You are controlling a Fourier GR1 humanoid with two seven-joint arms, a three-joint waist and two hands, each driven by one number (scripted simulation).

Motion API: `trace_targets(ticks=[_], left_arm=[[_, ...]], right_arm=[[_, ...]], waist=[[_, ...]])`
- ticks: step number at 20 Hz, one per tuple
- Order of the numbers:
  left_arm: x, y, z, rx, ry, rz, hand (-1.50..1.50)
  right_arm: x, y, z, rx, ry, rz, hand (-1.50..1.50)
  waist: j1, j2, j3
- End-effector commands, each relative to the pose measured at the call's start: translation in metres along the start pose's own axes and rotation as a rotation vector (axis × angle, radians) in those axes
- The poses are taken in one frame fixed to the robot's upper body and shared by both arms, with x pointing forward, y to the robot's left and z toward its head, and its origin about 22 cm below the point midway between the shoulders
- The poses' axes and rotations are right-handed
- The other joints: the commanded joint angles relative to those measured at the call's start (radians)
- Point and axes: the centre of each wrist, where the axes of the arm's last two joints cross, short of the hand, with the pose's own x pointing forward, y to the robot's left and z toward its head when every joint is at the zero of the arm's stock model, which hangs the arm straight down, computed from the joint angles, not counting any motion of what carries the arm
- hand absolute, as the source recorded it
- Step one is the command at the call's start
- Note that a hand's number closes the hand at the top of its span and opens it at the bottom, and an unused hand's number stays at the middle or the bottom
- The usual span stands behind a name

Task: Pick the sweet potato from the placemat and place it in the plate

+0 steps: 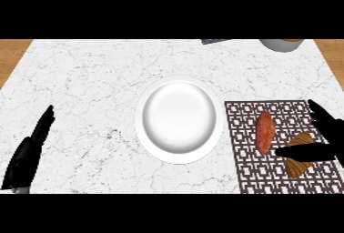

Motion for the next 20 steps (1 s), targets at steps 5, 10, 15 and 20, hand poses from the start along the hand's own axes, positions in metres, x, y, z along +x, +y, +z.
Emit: trace_targets(ticks=[5, 10, 15, 20], left_arm=[[0.009, -0.016, -0.008, 0.007, 0.0, -0.009, 0.0], [0.003, -0.015, -0.018, -0.007, 0.013, 0.012, 0.0], [-0.001, 0.01, 0.002, 0.001, 0.004, -0.011, 0.0], [0.002, 0.002, -0.016, -0.001, 0.015, 0.01, 0.0]], right_arm=[[-0.016, 0.007, -0.029, 0.107, 0.014, 0.029, -1.5], [-0.006, 0.028, -0.039, 0.15, 0.003, 0.036, -1.5], [-0.025, 0.037, -0.053, 0.169, 0.05, 0.05, -1.5], [-0.03, 0.047, -0.058, 0.156, 0.037, 0.048, -1.5]], waist=[[-0.006, -0.001, 0.0], [-0.008, -0.001, 0.0], [-0.004, -0.002, 0.0], [-0.008, -0.002, 0.0]])
